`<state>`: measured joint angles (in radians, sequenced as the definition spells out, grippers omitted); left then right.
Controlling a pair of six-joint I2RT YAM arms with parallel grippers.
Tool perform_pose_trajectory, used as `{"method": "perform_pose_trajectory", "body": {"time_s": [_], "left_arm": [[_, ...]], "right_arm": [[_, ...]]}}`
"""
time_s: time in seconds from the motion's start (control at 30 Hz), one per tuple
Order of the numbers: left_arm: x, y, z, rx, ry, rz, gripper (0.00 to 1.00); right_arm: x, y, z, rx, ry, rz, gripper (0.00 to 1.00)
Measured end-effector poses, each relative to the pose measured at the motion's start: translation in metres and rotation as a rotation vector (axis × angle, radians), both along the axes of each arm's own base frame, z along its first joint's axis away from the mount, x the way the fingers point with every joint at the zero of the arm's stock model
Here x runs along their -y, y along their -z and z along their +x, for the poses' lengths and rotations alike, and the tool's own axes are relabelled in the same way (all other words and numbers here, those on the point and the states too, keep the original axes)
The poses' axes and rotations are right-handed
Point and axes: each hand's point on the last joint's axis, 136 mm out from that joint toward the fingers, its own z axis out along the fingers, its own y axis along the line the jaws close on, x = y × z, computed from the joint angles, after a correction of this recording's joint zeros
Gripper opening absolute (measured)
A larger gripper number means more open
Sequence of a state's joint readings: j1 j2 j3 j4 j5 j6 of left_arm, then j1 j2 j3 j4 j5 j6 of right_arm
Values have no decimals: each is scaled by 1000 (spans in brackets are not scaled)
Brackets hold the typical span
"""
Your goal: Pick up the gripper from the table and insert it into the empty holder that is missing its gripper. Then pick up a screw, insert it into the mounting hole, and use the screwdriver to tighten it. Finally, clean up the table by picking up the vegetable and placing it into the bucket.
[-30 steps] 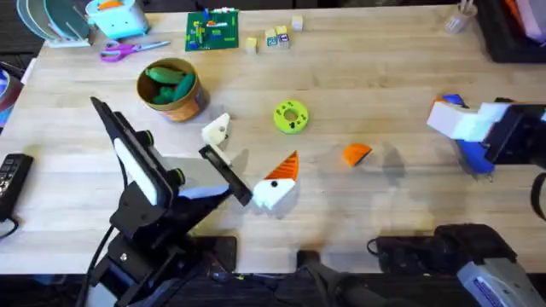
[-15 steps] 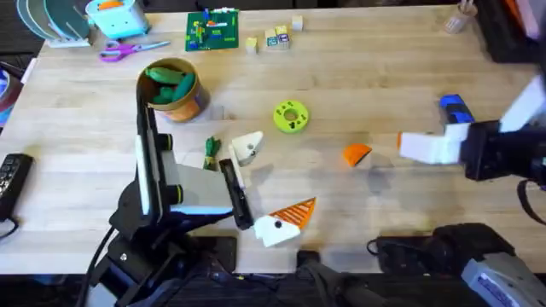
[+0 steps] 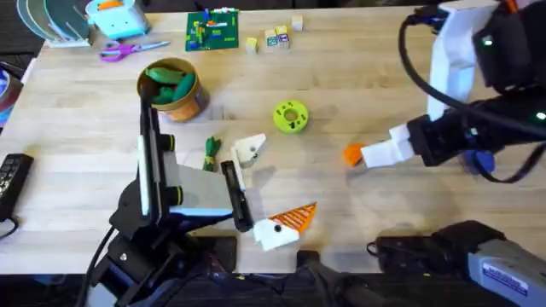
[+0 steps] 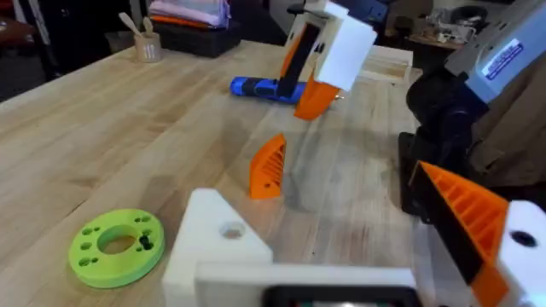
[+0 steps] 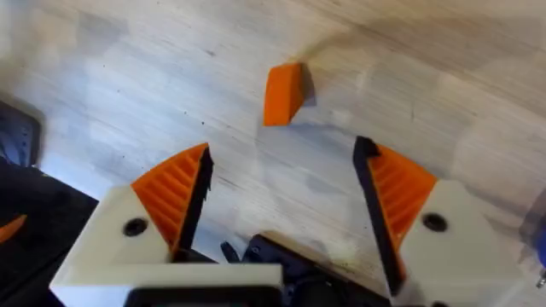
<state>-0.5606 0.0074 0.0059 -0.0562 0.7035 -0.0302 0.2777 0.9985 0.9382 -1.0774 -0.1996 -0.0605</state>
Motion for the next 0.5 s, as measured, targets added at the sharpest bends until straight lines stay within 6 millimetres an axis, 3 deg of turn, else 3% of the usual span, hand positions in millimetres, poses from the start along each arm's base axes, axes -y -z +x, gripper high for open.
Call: {"method": "perform_pose_trajectory", "body": {"time_s": [0.3,0.5], "left_arm": [[0,0,-1,0,7,0,992],[0,0,-1,0,8,0,992]], "right_arm": [[-23,22,16,-32,-117,-30,992],[-22,41,16,-82,-155,-124,957]]}}
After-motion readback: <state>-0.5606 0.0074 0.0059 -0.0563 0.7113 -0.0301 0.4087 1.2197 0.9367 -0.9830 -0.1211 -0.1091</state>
